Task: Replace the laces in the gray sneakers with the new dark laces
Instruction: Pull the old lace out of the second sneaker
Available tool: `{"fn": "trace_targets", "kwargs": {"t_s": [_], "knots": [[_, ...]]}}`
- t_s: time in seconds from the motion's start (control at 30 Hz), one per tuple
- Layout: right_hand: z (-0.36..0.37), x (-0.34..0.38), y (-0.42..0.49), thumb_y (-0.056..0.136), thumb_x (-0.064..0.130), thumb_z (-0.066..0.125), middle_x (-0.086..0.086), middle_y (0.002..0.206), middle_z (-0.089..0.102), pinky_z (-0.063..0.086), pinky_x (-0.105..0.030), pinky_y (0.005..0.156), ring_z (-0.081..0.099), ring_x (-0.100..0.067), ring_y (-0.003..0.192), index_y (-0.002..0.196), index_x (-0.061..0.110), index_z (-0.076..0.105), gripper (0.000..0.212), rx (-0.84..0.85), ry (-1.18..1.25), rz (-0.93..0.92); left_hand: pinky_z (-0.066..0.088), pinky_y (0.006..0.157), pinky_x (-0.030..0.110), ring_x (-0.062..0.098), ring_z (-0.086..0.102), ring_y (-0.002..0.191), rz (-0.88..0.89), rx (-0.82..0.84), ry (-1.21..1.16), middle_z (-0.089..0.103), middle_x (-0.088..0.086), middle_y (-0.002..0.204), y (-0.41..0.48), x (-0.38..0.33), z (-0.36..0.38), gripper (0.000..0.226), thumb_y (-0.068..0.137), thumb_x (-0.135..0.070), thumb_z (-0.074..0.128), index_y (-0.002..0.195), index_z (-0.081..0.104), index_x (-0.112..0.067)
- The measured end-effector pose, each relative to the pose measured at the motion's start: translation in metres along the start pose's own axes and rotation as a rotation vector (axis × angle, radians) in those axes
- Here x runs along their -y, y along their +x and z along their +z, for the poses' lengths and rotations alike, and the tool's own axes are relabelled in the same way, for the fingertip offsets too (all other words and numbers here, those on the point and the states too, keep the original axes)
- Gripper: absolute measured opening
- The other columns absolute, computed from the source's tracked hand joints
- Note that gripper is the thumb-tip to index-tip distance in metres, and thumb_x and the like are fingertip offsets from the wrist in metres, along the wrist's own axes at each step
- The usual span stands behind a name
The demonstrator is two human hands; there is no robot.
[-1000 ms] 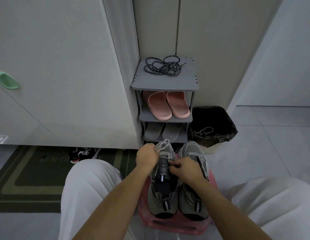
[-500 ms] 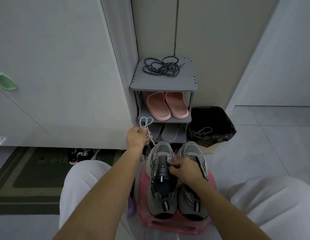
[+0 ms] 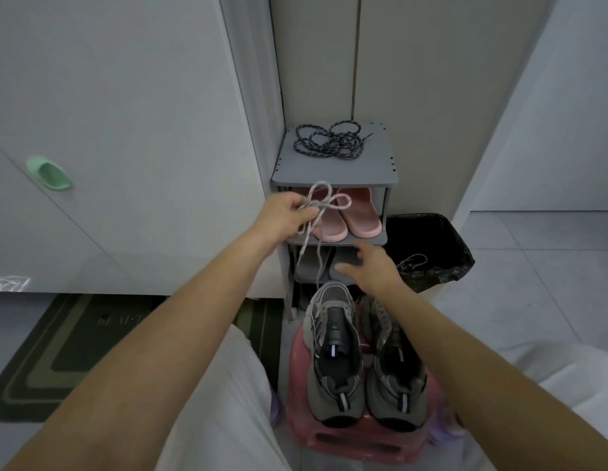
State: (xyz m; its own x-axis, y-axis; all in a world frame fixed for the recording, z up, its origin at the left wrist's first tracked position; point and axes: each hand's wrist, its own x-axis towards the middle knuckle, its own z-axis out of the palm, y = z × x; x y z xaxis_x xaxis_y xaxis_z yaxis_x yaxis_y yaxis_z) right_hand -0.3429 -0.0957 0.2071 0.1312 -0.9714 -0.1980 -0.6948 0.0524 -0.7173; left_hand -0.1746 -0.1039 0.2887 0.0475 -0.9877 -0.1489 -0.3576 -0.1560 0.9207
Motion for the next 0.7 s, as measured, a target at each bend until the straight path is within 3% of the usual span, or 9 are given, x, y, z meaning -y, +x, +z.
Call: {"fn": "trace_targets", "kwargs": {"t_s": [0.07, 0.1, 0.17, 0.2, 0.27, 0.37, 0.47, 0.57, 0.7], "knots": [[-0.003, 0.025, 0.013, 0.080, 0.030, 0.073, -0.011, 0.143, 0.041, 0.035, -0.037, 0.105, 0.040, -0.027, 0.131, 0.142, 0.014, 0.035, 0.074, 0.000, 0.073, -0.093, 0.056, 0.058, 0.020, 0.007, 0.066, 0.054, 0.053, 0.020, -0.041, 0.067, 0.010, 0.078, -0.007, -0.022, -0.011, 0.008, 0.092, -0.006, 0.057, 0.087, 0.061, -0.009], [-0.004, 0.035, 0.017, 0.079, 0.028, 0.074, -0.011, 0.139, 0.045, 0.036, -0.035, 0.104, 0.042, -0.025, 0.129, 0.138, 0.015, 0.041, 0.069, 0.006, 0.106, -0.108, 0.055, 0.055, 0.018, 0.006, 0.066, 0.053, 0.072, 0.028, -0.063, 0.067, 0.009, 0.077, -0.010, -0.031, -0.015, 0.005, 0.092, -0.005, 0.056, 0.090, 0.061, -0.007], [-0.002, 0.048, 0.022, 0.081, 0.024, 0.072, -0.009, 0.111, 0.061, 0.044, -0.031, 0.092, 0.056, -0.021, 0.107, 0.107, 0.016, 0.061, 0.029, 0.034, 0.132, -0.115, 0.053, 0.051, 0.016, 0.005, 0.066, 0.053, 0.103, 0.013, -0.093, 0.067, 0.008, 0.077, -0.016, -0.045, -0.025, 0.006, 0.092, -0.006, 0.056, 0.096, 0.061, -0.004], [-0.001, 0.052, 0.020, 0.084, 0.020, 0.068, -0.007, 0.093, 0.064, 0.047, -0.029, 0.082, 0.060, -0.018, 0.091, 0.086, 0.017, 0.061, 0.008, 0.070, 0.153, -0.112, 0.052, 0.050, 0.016, 0.006, 0.066, 0.052, 0.116, 0.001, -0.108, 0.066, 0.008, 0.076, -0.018, -0.050, -0.030, 0.005, 0.092, -0.006, 0.056, 0.094, 0.061, -0.005], [0.004, 0.047, 0.018, 0.086, 0.011, 0.062, -0.007, 0.073, 0.062, 0.049, -0.023, 0.065, 0.062, -0.013, 0.066, 0.067, 0.017, 0.049, 0.024, 0.117, 0.177, -0.091, 0.052, 0.049, 0.017, 0.005, 0.065, 0.051, 0.148, -0.038, -0.108, 0.066, 0.006, 0.072, -0.021, -0.057, -0.041, 0.010, 0.092, -0.006, 0.057, 0.084, 0.060, -0.010], [-0.001, 0.026, 0.011, 0.082, 0.003, 0.062, -0.013, 0.074, 0.060, 0.051, -0.034, 0.070, 0.062, -0.022, 0.068, 0.065, 0.016, 0.043, 0.028, 0.116, 0.097, -0.057, 0.052, 0.053, 0.020, 0.004, 0.064, 0.050, 0.186, -0.134, -0.167, 0.066, -0.004, 0.063, -0.020, -0.065, -0.056, 0.015, 0.094, -0.008, 0.055, 0.081, 0.059, -0.015], [-0.016, -0.004, 0.003, 0.079, -0.001, 0.064, -0.008, 0.074, 0.063, 0.054, -0.039, 0.081, 0.065, -0.027, 0.076, 0.062, 0.014, 0.054, 0.025, 0.148, 0.036, 0.053, 0.049, 0.054, 0.018, 0.003, 0.063, 0.052, 0.210, -0.220, -0.224, 0.066, -0.010, 0.055, -0.014, -0.076, -0.073, 0.018, 0.096, -0.012, 0.052, 0.080, 0.058, -0.018], [-0.042, -0.018, -0.001, 0.085, 0.005, 0.060, -0.007, 0.068, 0.065, 0.053, -0.033, 0.077, 0.062, -0.019, 0.069, 0.059, 0.010, 0.057, 0.027, 0.065, -0.029, 0.066, 0.047, 0.053, 0.017, 0.002, 0.062, 0.050, 0.210, -0.237, -0.095, 0.065, -0.008, 0.055, -0.005, -0.080, -0.078, 0.019, 0.094, -0.011, 0.055, 0.076, 0.059, -0.019], [-0.083, 0.013, 0.004, 0.088, 0.004, 0.060, -0.014, 0.072, 0.061, 0.053, -0.016, 0.056, 0.060, -0.011, 0.056, 0.078, 0.003, 0.060, 0.011, -0.100, 0.332, 0.023, 0.048, 0.053, 0.017, 0.004, 0.061, 0.052, 0.204, -0.070, 0.330, 0.064, 0.004, 0.068, 0.008, -0.065, -0.050, 0.009, 0.088, -0.010, 0.063, 0.090, 0.068, -0.004]]}}
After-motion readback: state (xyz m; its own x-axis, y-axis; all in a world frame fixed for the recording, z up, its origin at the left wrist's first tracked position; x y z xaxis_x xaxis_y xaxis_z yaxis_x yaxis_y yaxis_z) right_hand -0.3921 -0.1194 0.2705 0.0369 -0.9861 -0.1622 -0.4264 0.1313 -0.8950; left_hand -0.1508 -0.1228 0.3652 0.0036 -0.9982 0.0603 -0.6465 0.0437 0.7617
